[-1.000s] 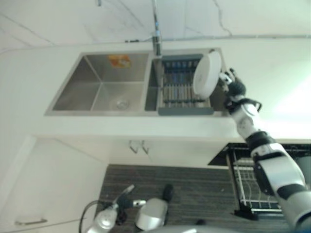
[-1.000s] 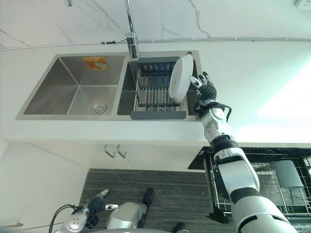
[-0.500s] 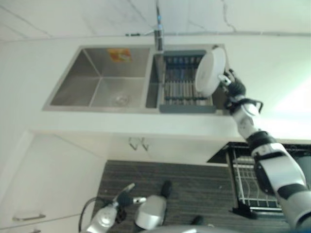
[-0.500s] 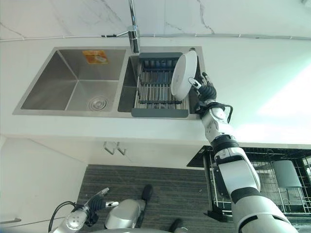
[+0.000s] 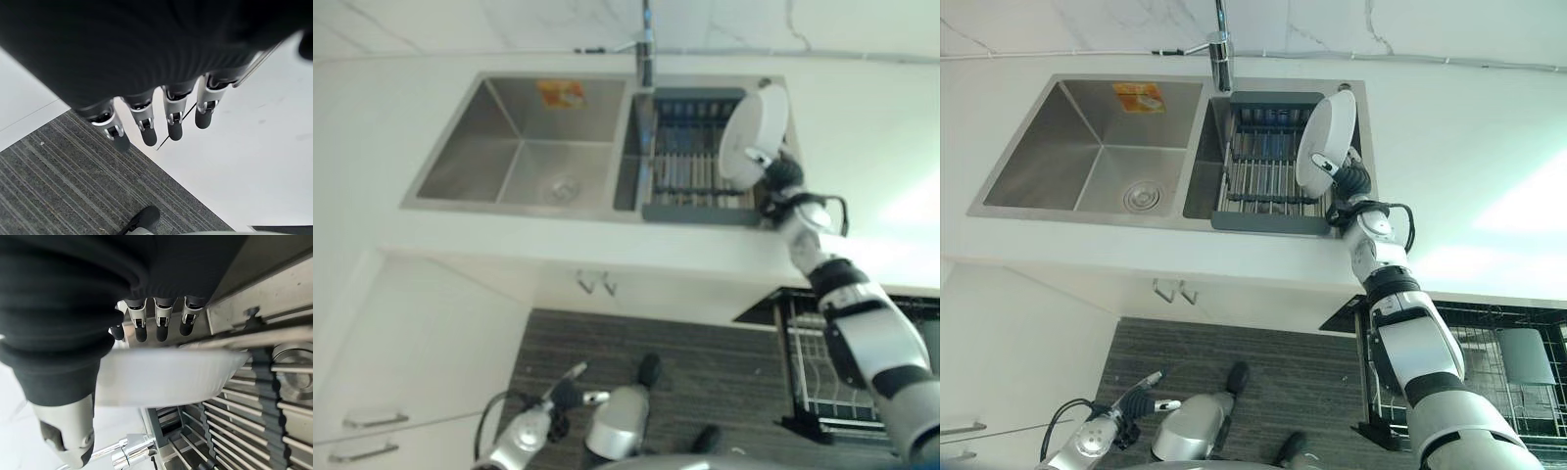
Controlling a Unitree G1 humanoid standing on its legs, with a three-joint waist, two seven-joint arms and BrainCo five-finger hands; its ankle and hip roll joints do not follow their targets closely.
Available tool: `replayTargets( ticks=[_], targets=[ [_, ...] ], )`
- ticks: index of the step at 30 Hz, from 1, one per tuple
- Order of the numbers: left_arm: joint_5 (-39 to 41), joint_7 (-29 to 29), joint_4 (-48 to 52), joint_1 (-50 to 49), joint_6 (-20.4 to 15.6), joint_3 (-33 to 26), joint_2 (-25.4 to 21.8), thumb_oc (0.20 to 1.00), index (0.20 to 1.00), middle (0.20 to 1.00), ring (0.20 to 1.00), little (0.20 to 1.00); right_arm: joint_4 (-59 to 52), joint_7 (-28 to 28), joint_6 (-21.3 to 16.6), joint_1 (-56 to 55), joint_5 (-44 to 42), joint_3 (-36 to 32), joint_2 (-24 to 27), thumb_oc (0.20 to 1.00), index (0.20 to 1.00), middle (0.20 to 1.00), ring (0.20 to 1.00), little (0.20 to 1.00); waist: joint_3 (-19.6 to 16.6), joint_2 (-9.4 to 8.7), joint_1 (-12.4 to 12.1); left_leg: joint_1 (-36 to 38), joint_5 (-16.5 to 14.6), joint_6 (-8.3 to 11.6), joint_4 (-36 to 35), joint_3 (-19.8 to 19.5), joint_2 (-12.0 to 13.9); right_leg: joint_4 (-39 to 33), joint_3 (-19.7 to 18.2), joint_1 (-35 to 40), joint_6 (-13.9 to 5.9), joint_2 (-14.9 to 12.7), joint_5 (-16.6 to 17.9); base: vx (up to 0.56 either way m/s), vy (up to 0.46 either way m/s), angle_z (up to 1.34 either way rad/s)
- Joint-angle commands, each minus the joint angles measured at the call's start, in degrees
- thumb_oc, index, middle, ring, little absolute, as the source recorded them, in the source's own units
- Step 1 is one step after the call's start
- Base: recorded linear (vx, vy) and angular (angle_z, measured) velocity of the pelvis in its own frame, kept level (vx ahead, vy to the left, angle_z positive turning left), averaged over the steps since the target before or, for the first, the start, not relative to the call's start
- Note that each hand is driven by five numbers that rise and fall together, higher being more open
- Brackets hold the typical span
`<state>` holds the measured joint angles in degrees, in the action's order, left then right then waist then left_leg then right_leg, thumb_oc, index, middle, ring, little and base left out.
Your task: Place the dishes in the dishwasher.
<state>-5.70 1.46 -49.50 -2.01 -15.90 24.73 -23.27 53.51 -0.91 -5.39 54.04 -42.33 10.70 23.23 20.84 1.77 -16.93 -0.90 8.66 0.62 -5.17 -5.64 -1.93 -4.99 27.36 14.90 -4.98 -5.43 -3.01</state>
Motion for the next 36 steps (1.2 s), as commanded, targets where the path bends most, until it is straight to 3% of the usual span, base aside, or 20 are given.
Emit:
replayTargets(
  ticks=[1, 11, 12, 18, 26, 29, 32, 36],
  targets=[
    [-2.6, -0.6, -0.8, -1.8, 0.2, 5.4, -0.6, 1.000, 1.000, 1.000, 1.000, 1.000, 0.0, 0.1, -2.1, 4.7, 2.2, 2.8, 4.7, 1.000, 1.000, 1.000, 1.000, 1.000, -2.9, 1.51, -2.3, 1.4, -4.4, 2.59, 1.3, 0.2, 5.1, 10.3, -3.0, -5.3, -0.68, -5.0, -3.0, 0.00, 0.000, 0.00],
    [-2.5, -1.0, -0.6, -0.9, 0.3, 5.5, -1.1, 1.000, 1.000, 1.000, 1.000, 1.000, 1.7, 2.8, -2.0, 7.5, 5.2, 3.9, 6.4, 1.000, 1.000, 1.000, 1.000, 1.000, -1.7, 1.32, -2.8, 0.3, -4.1, 2.42, 1.6, -0.1, 4.9, 10.6, -3.1, -6.1, -0.81, -5.2, -2.8, -0.01, 0.003, 0.00],
    [-2.4, -1.0, -0.1, -0.9, 0.4, 5.5, -1.3, 1.000, 1.000, 1.000, 1.000, 1.000, 1.9, 4.2, -2.7, 7.7, 7.6, 4.2, 6.7, 0.200, 0.200, 0.200, 0.200, 0.200, -1.6, 1.28, -2.8, 0.2, -4.1, 2.43, 1.7, -0.1, 4.9, 10.7, -3.1, -6.1, -0.81, -5.2, -2.8, 0.00, 0.000, 0.00],
    [-2.2, -1.7, 0.0, -0.6, 0.2, 6.0, -1.2, 1.000, 1.000, 1.000, 1.000, 1.000, 2.2, 8.1, -4.4, 8.8, 10.3, 4.8, 6.9, 0.200, 0.200, 0.200, 0.200, 0.200, -1.0, 1.27, -3.0, -0.5, -4.2, 2.28, 2.1, 0.0, 4.8, 11.1, -3.2, -6.8, -0.80, -5.3, -2.7, 0.00, 0.000, 0.00],
    [-1.7, -1.9, -0.2, -0.3, 0.9, 5.8, -1.2, 1.000, 1.000, 1.000, 1.000, 1.000, 1.1, 4.9, -5.7, 9.8, 10.3, 6.1, 6.6, 0.200, 0.200, 0.200, 0.200, 0.200, -0.6, 1.11, -3.2, -1.1, -4.1, 2.34, 2.4, -0.1, 4.7, 11.1, -3.1, -7.0, -0.82, -5.4, -2.7, 0.00, 0.000, 0.00],
    [-1.5, -1.8, 0.1, -0.6, 1.0, 5.6, -1.3, 1.000, 1.000, 1.000, 1.000, 1.000, 0.2, 4.2, -8.1, 10.0, 9.7, 6.7, 6.6, 0.200, 0.200, 0.200, 0.200, 0.200, -0.6, 1.14, -3.3, -1.3, -4.1, 2.38, 2.4, -0.1, 4.8, 11.1, -3.0, -7.1, -0.84, -5.4, -2.7, -0.01, -0.011, 0.00],
    [-1.2, -2.3, -1.9, -1.2, 1.4, 5.1, 0.4, 1.000, 1.000, 1.000, 1.000, 1.000, -5.8, 4.9, -21.9, 8.3, 2.2, 4.3, 3.5, 0.200, 0.200, 0.200, 0.200, 0.200, -1.7, 1.18, -2.9, -0.4, -4.3, 2.39, 1.9, 0.9, 5.1, 10.7, -3.0, -6.5, -1.01, -5.2, -2.9, -0.07, -0.057, -0.01],
    [-2.0, -3.4, -4.0, -1.6, 0.6, 4.2, 1.4, 1.000, 1.000, 1.000, 1.000, 1.000, -13.2, 5.0, -27.5, 6.5, 1.6, 3.2, 1.9, 0.200, 0.200, 0.200, 0.200, 0.200, -3.2, 0.58, -2.0, 0.6, -4.6, 2.46, 1.4, 2.1, 5.4, 9.5, -3.7, -5.8, -1.10, -4.7, -2.8, -0.08, -0.094, -0.02]
  ],
)
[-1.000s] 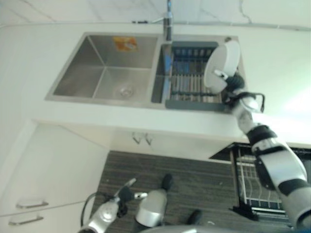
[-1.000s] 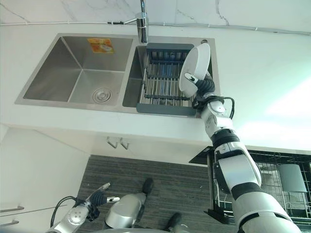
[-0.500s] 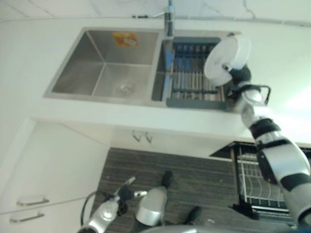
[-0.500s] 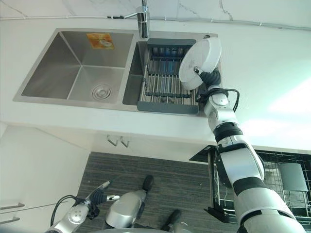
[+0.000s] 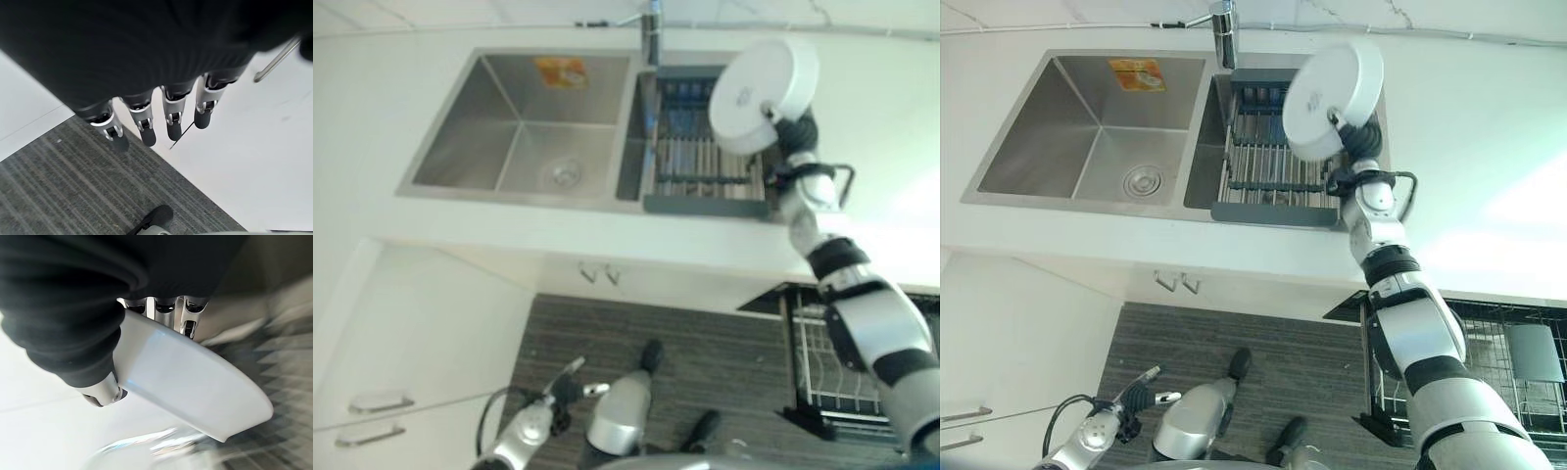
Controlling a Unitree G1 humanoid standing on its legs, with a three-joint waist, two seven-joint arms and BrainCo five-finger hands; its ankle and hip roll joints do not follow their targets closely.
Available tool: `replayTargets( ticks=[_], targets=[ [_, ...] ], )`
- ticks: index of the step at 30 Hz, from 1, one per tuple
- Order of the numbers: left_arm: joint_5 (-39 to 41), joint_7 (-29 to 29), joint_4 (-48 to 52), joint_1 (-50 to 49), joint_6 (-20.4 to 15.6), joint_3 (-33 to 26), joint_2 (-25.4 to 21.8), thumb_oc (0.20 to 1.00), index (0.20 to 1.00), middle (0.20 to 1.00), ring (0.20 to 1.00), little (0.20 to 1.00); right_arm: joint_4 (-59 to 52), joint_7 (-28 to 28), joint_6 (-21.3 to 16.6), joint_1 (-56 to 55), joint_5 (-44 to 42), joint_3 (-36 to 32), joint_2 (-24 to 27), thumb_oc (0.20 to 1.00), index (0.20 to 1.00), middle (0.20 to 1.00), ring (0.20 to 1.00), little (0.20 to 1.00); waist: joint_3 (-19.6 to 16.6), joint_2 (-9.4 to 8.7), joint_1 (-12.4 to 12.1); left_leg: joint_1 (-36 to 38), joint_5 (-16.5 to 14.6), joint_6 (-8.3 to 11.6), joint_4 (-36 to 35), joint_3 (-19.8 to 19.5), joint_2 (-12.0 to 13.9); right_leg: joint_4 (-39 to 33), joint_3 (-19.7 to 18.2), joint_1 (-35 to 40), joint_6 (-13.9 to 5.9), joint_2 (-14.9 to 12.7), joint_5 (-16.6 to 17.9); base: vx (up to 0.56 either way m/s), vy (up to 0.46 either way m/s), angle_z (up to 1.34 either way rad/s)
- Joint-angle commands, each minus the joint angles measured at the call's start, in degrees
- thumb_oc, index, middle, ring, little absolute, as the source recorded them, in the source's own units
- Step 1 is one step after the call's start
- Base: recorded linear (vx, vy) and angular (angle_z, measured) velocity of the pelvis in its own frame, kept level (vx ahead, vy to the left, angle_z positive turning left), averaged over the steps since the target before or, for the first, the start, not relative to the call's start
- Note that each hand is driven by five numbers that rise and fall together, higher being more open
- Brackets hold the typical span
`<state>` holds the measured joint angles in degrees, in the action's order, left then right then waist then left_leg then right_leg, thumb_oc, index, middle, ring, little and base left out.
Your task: Place the dishes in the dishwasher.
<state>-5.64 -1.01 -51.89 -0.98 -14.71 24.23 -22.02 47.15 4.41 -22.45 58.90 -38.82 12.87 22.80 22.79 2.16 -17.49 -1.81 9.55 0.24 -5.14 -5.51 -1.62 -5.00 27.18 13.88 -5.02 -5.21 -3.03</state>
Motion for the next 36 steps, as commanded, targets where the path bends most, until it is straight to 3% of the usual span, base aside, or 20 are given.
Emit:
replayTargets(
  ticks=[1, 3, 8, 11, 15, 21, 28, 36],
  targets=[
    [-2.4, -1.2, -1.8, -2.8, -0.5, 4.5, 0.3, 1.000, 1.000, 1.000, 1.000, 1.000, -8.7, 0.0, -11.1, 1.2, -1.9, 1.0, 2.0, 0.200, 0.200, 0.200, 0.200, 0.200, -5.5, -0.03, -1.1, 1.8, -5.8, 2.86, 1.4, 2.4, 5.2, 9.3, -3.8, -4.6, -1.03, -4.8, -2.7, -0.12, -0.149, -0.02],
    [-3.6, -1.0, -2.1, -2.8, -0.7, 4.2, 0.6, 1.000, 1.000, 1.000, 1.000, 1.000, -13.7, 1.2, -11.4, 0.0, -1.3, 0.8, 1.7, 0.200, 0.200, 0.200, 0.200, 0.200, -6.9, -0.47, 0.0, 2.8, -6.4, 3.05, 1.4, 3.4, 5.7, 8.6, -4.5, -4.3, -0.98, -4.4, -2.7, -0.12, -0.156, -0.22],
    [-10.1, -1.3, -3.5, -0.4, 1.5, 5.7, 1.5, 1.000, 1.000, 1.000, 1.000, 1.000, -24.0, 7.8, -7.7, -2.3, 5.6, 0.9, 3.1, 0.200, 0.200, 0.200, 0.200, 0.200, -10.6, -1.47, 4.7, 5.8, -7.8, 3.75, 0.9, 7.1, 7.2, 5.5, -7.3, -3.7, -0.59, -2.7, -1.6, -0.15, -0.197, -0.54],
    [-11.3, -0.7, -5.0, 1.6, 3.1, 6.0, 2.1, 1.000, 1.000, 1.000, 1.000, 1.000, -28.0, 8.9, -7.2, -4.5, 4.5, 0.4, 3.9, 0.200, 0.200, 0.200, 0.200, 0.200, -11.9, -1.86, 7.1, 6.6, -8.3, 4.03, 0.8, 8.8, 8.0, 4.6, -8.9, -4.1, -0.60, -2.1, -1.3, -0.10, -0.176, -0.70],
    [-11.1, -1.1, -7.6, 5.1, 4.4, 6.7, 3.4, 1.000, 1.000, 1.000, 1.000, 1.000, -35.8, 10.2, -6.8, -9.8, 4.1, 0.2, 3.9, 0.200, 0.200, 0.200, 0.200, 0.200, -12.9, -1.92, 12.1, 7.5, -9.5, 4.42, 2.6, 12.0, 9.6, 4.9, -12.2, -5.2, -0.06, -1.4, -1.7, -0.09, -0.149, -0.48],
    [-9.6, -0.4, -5.3, 10.1, 7.5, 5.1, 3.4, 1.000, 1.000, 1.000, 1.000, 1.000, -44.5, 8.6, -2.6, -20.8, 6.5, -1.7, 6.1, 0.200, 0.200, 0.200, 0.200, 0.200, -13.2, -1.10, 18.7, 7.8, -10.8, 4.61, 5.2, 16.0, 10.9, 7.1, -15.5, -7.4, -0.21, -2.0, -1.8, -0.02, -0.046, -0.61],
    [-7.9, 0.5, -3.3, 12.2, 8.4, 4.7, 3.7, 1.000, 1.000, 1.000, 1.000, 1.000, -44.8, 6.2, -1.9, -29.6, 8.5, -4.5, 8.4, 0.200, 0.200, 0.200, 0.200, 0.200, -9.7, -0.58, 22.0, 5.4, -12.3, 3.93, 9.7, 16.7, 11.2, 13.8, -17.1, -12.6, 0.09, -3.0, -3.0, -0.02, 0.022, -0.33],
    [-8.3, 0.2, -0.7, 12.0, 8.7, 4.9, 3.7, 1.000, 1.000, 1.000, 1.000, 1.000, -38.9, 3.6, -0.1, -34.0, 8.9, -7.1, 10.3, 0.200, 0.200, 0.200, 0.200, 0.200, -5.4, -0.17, 22.6, 2.8, -12.0, 3.67, 10.4, 15.6, 10.5, 16.8, -17.6, -16.3, 0.22, -3.4, -3.4, -0.06, 0.025, -0.02]
  ],
)
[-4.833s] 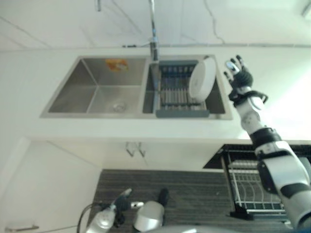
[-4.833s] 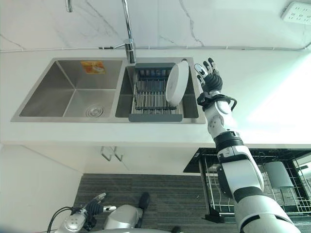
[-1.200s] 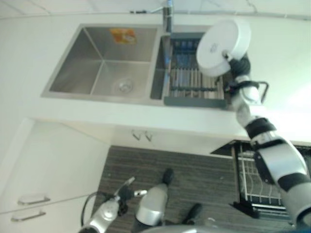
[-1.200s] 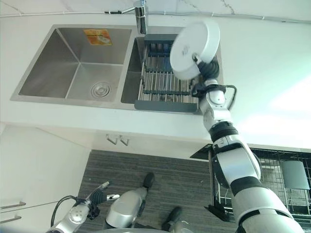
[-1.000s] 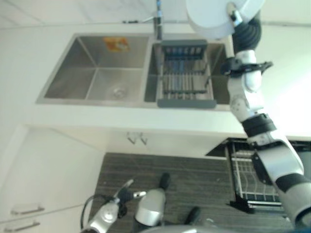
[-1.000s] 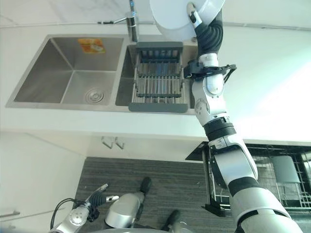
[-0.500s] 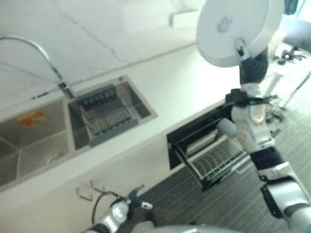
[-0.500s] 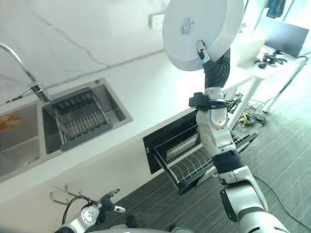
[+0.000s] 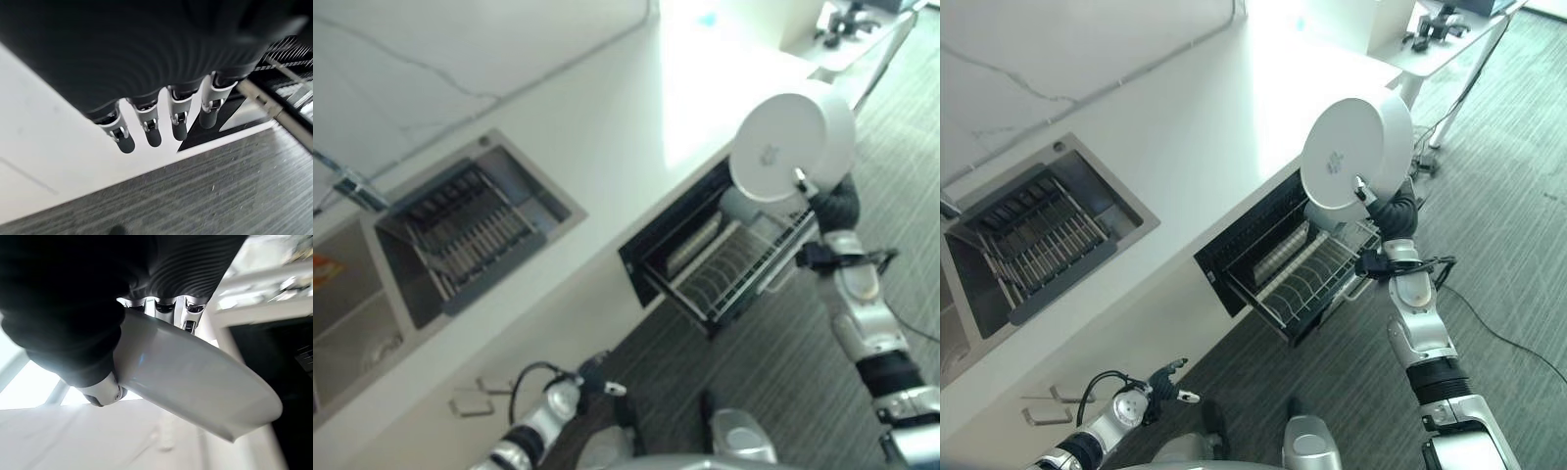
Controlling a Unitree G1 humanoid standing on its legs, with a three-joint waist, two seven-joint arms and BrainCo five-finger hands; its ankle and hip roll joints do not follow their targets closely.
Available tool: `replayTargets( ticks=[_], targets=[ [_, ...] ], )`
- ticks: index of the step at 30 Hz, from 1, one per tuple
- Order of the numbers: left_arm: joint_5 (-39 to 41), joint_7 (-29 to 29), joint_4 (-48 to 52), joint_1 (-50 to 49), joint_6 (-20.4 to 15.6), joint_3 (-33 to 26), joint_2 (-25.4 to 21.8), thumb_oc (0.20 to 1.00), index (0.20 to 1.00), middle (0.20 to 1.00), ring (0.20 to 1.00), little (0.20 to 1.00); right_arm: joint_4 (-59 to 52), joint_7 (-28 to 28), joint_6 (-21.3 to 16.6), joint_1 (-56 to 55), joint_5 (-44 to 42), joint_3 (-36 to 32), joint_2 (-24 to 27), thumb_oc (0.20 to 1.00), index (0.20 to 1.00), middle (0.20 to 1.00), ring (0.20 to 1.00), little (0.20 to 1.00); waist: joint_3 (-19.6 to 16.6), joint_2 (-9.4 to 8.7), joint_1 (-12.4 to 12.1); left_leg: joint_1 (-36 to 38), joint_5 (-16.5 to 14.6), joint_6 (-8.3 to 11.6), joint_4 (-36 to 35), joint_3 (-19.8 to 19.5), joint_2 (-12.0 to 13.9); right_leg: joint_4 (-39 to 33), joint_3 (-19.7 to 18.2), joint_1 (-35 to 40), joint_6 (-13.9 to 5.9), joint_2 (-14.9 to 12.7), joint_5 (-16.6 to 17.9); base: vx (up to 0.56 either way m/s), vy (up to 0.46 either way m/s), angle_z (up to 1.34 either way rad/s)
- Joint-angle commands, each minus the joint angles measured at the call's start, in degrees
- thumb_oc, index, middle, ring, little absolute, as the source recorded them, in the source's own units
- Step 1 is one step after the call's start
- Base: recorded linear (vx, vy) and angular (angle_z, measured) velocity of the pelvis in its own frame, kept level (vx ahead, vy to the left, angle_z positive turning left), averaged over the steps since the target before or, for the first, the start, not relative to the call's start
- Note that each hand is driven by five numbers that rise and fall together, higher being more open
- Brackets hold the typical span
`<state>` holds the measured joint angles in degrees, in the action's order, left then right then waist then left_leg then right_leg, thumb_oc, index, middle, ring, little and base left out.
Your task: Place the dishes in the dishwasher.
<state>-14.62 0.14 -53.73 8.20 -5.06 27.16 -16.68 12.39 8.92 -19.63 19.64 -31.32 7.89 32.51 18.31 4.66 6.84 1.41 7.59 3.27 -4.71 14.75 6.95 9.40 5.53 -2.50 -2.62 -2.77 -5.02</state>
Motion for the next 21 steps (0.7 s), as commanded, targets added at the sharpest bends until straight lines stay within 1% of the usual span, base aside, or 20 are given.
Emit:
replayTargets(
  ticks=[1, 7, 9, 10, 12, 13, 14, 15, 16, 18, 19, 21],
  targets=[
    [0.9, -1.2, 1.7, 3.0, -1.0, 2.0, -1.8, 1.000, 1.000, 1.000, 1.000, 1.000, -2.3, -1.3, -3.1, 5.5, 1.4, -2.2, 0.8, 0.200, 0.200, 0.200, 0.200, 0.200, 0.2, -2.48, -1.8, -1.2, -9.9, 0.61, 10.1, -5.0, 1.7, 2.8, 3.9, -0.8, -2.08, -5.9, -1.5, -0.13, 0.047, 0.06],
    [1.3, -2.3, 2.9, 4.6, -1.6, 2.9, -2.1, 1.000, 1.000, 1.000, 1.000, 1.000, 5.9, -3.2, -3.3, 7.1, 2.6, -1.0, 0.2, 0.200, 0.200, 0.200, 0.200, 0.200, 4.0, -1.78, -1.9, -4.4, -9.5, 0.27, 11.6, -6.2, 0.9, 5.4, 3.4, -4.5, -1.41, -5.9, -1.6, -0.11, 0.053, 0.05],
    [1.7, -2.2, 3.3, 5.1, -1.6, 3.1, -2.2, 1.000, 1.000, 1.000, 1.000, 1.000, 7.5, -3.1, -2.8, 7.3, 3.8, -0.6, 0.0, 0.200, 0.200, 0.200, 0.200, 0.200, 4.7, -1.52, -1.9, -5.1, -9.6, 0.19, 12.2, -6.4, 0.7, 6.0, 3.3, -5.3, -1.26, -6.0, -1.7, -0.08, 0.068, 0.12],
    [0.8, -2.0, 4.0, 5.6, -1.6, 3.5, -2.5, 1.000, 1.000, 1.000, 1.000, 1.000, 8.9, -2.9, -2.1, 7.6, 6.2, -0.3, 0.2, 0.200, 0.200, 0.200, 0.200, 0.200, 5.4, -1.36, -2.1, -5.7, -9.5, 0.08, 12.4, -6.6, 0.4, 6.4, 3.3, -6.0, -1.26, -6.0, -1.6, -0.10, 0.048, 0.10],
    [-4.8, -2.2, 5.1, 6.7, -2.9, 5.2, -3.6, 1.000, 1.000, 1.000, 1.000, 1.000, 12.5, -2.4, -1.2, 9.1, 12.0, 1.2, 1.0, 0.200, 0.200, 0.200, 0.200, 0.200, 6.3, -1.20, -2.3, -6.5, -9.2, -0.04, 12.5, -6.9, 0.2, 6.8, 3.3, -6.9, -1.23, -5.9, -1.5, -0.10, 0.042, 0.08],
    [-4.8, -1.8, 6.0, 7.3, -2.6, 6.0, -4.6, 1.000, 1.000, 1.000, 1.000, 1.000, 13.2, -1.7, -0.2, 9.3, 14.1, 1.9, 1.6, 0.200, 0.200, 0.200, 0.200, 0.200, 6.7, -1.28, -2.2, -7.0, -9.2, -0.01, 12.8, -7.0, 0.2, 7.5, 3.1, -7.5, -1.31, -5.8, -1.5, -0.07, 0.032, 0.09],
    [-4.6, -1.0, 7.5, 7.9, -1.6, 6.5, -5.3, 1.000, 1.000, 1.000, 1.000, 1.000, 13.6, -2.1, 0.1, 9.3, 15.8, 2.4, 2.4, 0.200, 0.200, 0.200, 0.200, 0.200, 7.1, -1.31, -2.3, -7.4, -9.2, -0.03, 13.1, -7.3, 0.1, 7.8, 3.0, -7.9, -1.36, -5.8, -1.5, -0.07, 0.030, 0.08],
    [-4.5, -0.8, 8.4, 8.0, -1.0, 7.1, -5.4, 1.000, 1.000, 1.000, 1.000, 1.000, 16.0, -0.6, -1.1, 10.4, 17.3, 4.0, 2.9, 0.200, 0.200, 0.200, 0.200, 0.200, 7.6, -1.31, -2.6, -7.4, -9.5, -0.22, 13.2, -7.6, -0.2, 8.1, 2.9, -7.7, -1.32, -5.9, -1.9, -0.10, 0.026, 0.13],
    [-3.6, -0.9, 8.6, 8.8, -0.8, 8.4, -5.9, 1.000, 1.000, 1.000, 1.000, 1.000, 20.0, 1.2, -1.4, 13.1, 21.1, 6.2, 3.4, 0.200, 0.200, 0.200, 0.200, 0.200, 7.8, -1.17, -3.1, -8.0, -9.2, -0.38, 13.2, -7.9, -0.2, 8.0, 2.9, -8.2, -1.18, -5.6, -1.7, -0.11, 0.020, 0.10],
    [-3.6, -0.9, 8.1, 9.9, -1.4, 9.7, -6.3, 1.000, 1.000, 1.000, 1.000, 1.000, 24.1, 5.1, -0.3, 17.9, 29.6, 8.9, 4.8, 0.200, 0.200, 0.200, 0.200, 0.200, 8.7, -1.33, -4.2, -9.0, -9.5, -0.69, 13.9, -8.4, -0.4, 8.8, 3.3, -8.8, -1.38, -5.7, -1.9, -0.14, -0.005, 0.09],
    [-4.8, -1.3, 8.3, 10.4, -2.0, 10.3, -6.7, 1.000, 1.000, 1.000, 1.000, 1.000, 25.2, 6.4, 0.9, 20.4, 34.6, 10.2, 5.9, 0.200, 0.200, 0.200, 0.200, 0.200, 9.2, -1.41, -4.8, -9.6, -9.5, -0.84, 14.3, -8.8, -0.6, 9.0, 3.6, -9.2, -1.50, -5.8, -1.8, -0.14, -0.026, 0.20],
    [-6.3, -2.3, 8.3, 11.0, -3.4, 11.5, -7.4, 1.000, 1.000, 1.000, 1.000, 1.000, 27.3, 8.1, 2.1, 24.8, 40.1, 13.5, 7.6, 0.200, 0.200, 0.200, 0.200, 0.200, 9.6, -1.47, -5.6, -10.6, -9.0, -0.95, 14.3, -9.2, -0.5, 9.0, 3.9, -9.9, -1.61, -5.7, -1.2, -0.09, -0.010, 0.23]
  ],
)
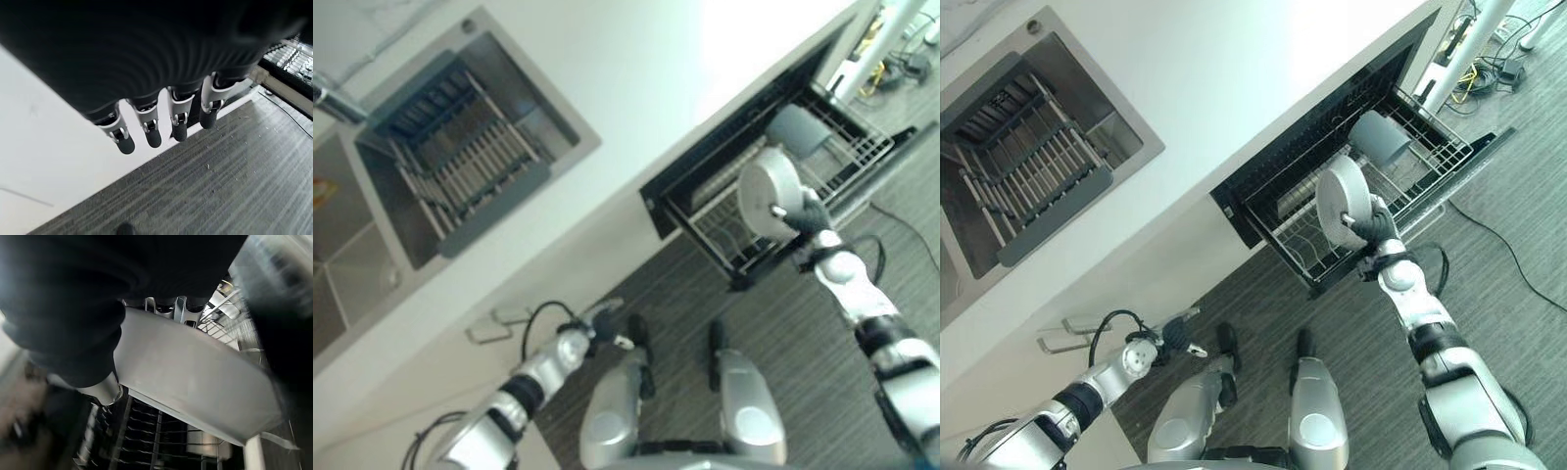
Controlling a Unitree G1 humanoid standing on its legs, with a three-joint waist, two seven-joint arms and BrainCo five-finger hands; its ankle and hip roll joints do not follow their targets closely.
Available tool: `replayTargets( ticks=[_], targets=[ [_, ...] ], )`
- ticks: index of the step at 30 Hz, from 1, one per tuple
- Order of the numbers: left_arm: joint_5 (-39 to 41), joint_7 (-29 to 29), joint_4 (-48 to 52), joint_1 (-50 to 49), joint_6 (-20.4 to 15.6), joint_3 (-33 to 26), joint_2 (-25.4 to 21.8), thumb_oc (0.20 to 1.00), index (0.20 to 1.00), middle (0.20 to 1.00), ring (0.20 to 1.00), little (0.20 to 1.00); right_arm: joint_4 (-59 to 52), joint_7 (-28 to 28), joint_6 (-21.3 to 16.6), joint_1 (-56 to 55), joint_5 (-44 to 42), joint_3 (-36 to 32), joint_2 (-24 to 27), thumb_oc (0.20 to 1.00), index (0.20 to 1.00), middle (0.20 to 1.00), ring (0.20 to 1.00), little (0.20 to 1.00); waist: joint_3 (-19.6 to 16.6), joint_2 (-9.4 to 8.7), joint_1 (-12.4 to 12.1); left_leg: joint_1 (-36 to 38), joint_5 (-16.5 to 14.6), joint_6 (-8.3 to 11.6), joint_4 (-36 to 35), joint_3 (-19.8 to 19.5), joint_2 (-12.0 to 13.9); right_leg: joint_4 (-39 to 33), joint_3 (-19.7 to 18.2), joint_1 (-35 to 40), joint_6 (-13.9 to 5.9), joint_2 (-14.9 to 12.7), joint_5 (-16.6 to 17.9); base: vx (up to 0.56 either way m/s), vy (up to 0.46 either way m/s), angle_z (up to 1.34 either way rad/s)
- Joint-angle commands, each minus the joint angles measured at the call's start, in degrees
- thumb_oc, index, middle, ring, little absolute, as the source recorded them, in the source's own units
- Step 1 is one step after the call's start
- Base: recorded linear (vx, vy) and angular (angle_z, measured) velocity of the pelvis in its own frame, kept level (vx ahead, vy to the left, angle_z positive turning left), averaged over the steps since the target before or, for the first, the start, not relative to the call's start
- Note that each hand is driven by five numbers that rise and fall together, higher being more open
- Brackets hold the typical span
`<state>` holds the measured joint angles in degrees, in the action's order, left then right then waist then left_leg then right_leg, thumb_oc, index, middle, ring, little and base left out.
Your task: Place the dishes in the dishwasher.
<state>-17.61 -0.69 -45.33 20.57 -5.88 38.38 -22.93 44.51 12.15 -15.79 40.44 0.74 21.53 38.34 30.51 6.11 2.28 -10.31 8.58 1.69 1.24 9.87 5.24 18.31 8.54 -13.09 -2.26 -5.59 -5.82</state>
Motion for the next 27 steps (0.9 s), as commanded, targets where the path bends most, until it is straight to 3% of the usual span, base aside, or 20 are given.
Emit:
replayTargets(
  ticks=[1, 7, 11, 16, 18, 19, 20, 27],
  targets=[
    [-3.2, -2.1, -0.4, -1.0, -3.2, 1.2, -1.4, 1.000, 1.000, 1.000, 1.000, 1.000, -3.6, 5.8, -1.3, 6.6, 11.5, 2.0, 2.6, 0.200, 0.200, 0.200, 0.200, 0.200, -2.2, -3.01, -1.6, 1.0, -10.0, 0.62, 8.3, -4.6, 1.3, 0.4, 1.0, 0.6, -2.08, -2.7, -0.6, -0.06, 0.017, 0.12],
    [-0.7, -4.6, -1.4, 0.3, -5.2, 4.2, -3.7, 1.000, 1.000, 1.000, 1.000, 1.000, 4.1, 6.5, 3.8, 20.9, 26.0, 15.3, 7.7, 0.200, 0.200, 0.200, 0.200, 0.200, -0.7, -3.58, -5.0, -1.7, -7.3, 0.87, 6.1, -5.7, 1.8, -0.1, 2.1, -1.0, -2.49, -1.5, 0.0, -0.08, -0.007, 0.18],
    [-0.9, -5.6, -5.0, 0.3, -7.4, 5.0, -4.9, 1.000, 1.000, 1.000, 1.000, 1.000, 7.7, 2.7, 5.5, 25.4, 26.0, 20.9, 6.8, 0.200, 0.200, 0.200, 0.200, 0.200, -0.7, -5.65, -7.0, -3.3, -5.6, 1.35, 4.3, -6.3, 3.0, -0.7, 3.3, -1.3, -2.56, -0.1, 0.3, 0.01, -0.105, 0.21],
    [-1.9, -6.1, -10.5, 1.9, -8.9, 4.2, -5.3, 1.000, 1.000, 1.000, 1.000, 1.000, 10.7, -5.2, 10.2, 26.5, 25.1, 24.3, 4.1, 0.200, 0.200, 0.200, 0.200, 0.200, -0.7, -8.75, -8.9, -5.7, -6.1, 0.91, 5.8, -7.5, 3.7, 0.7, 4.2, -2.4, -2.22, 0.8, 0.2, 0.07, -0.124, 0.17],
    [-1.9, -6.3, -11.0, 2.2, -9.2, 4.3, -5.7, 1.000, 1.000, 1.000, 1.000, 1.000, 12.6, -5.1, 11.6, 27.4, 26.0, 24.5, 3.3, 0.200, 0.200, 0.200, 0.200, 0.200, -0.7, -9.18, -9.4, -6.6, -6.3, 0.73, 6.3, -7.8, 3.7, 1.0, 4.4, -3.1, -2.19, 0.9, 0.3, 0.05, -0.064, 0.10],
    [-2.0, -6.6, -10.9, 2.2, -9.4, 4.4, -5.8, 1.000, 1.000, 1.000, 1.000, 1.000, 13.5, -4.5, 11.9, 27.8, 26.5, 24.7, 3.1, 0.200, 0.200, 0.200, 0.200, 0.200, -0.7, -9.24, -9.6, -7.2, -6.4, 0.64, 6.6, -7.9, 3.6, 1.2, 4.5, -3.5, -2.17, 1.0, 0.3, 0.05, -0.020, 0.19],
    [-1.4, -7.5, -10.4, 2.2, -9.3, 5.0, -5.9, 1.000, 1.000, 1.000, 1.000, 1.000, 15.3, 0.1, 13.8, 28.7, 28.8, 24.6, 2.5, 0.200, 0.200, 0.200, 0.200, 0.200, -0.7, -9.19, -10.0, -8.7, -6.5, 0.50, 7.4, -8.2, 3.5, 1.8, 4.7, -4.7, -2.16, 1.0, 0.4, 0.04, -0.013, 0.12],
    [0.7, -11.6, -7.1, 1.4, -10.3, 6.6, -5.6, 1.000, 1.000, 1.000, 1.000, 1.000, 16.9, 16.8, 23.3, 30.6, 33.2, 23.1, 2.8, 0.200, 0.200, 0.200, 0.200, 0.200, -0.7, -7.56, -10.0, -14.8, -6.8, 0.11, 10.0, -8.6, 2.7, 4.8, 4.8, -10.3, -1.96, 0.6, -0.2, -0.03, 0.039, 0.00]
  ],
)
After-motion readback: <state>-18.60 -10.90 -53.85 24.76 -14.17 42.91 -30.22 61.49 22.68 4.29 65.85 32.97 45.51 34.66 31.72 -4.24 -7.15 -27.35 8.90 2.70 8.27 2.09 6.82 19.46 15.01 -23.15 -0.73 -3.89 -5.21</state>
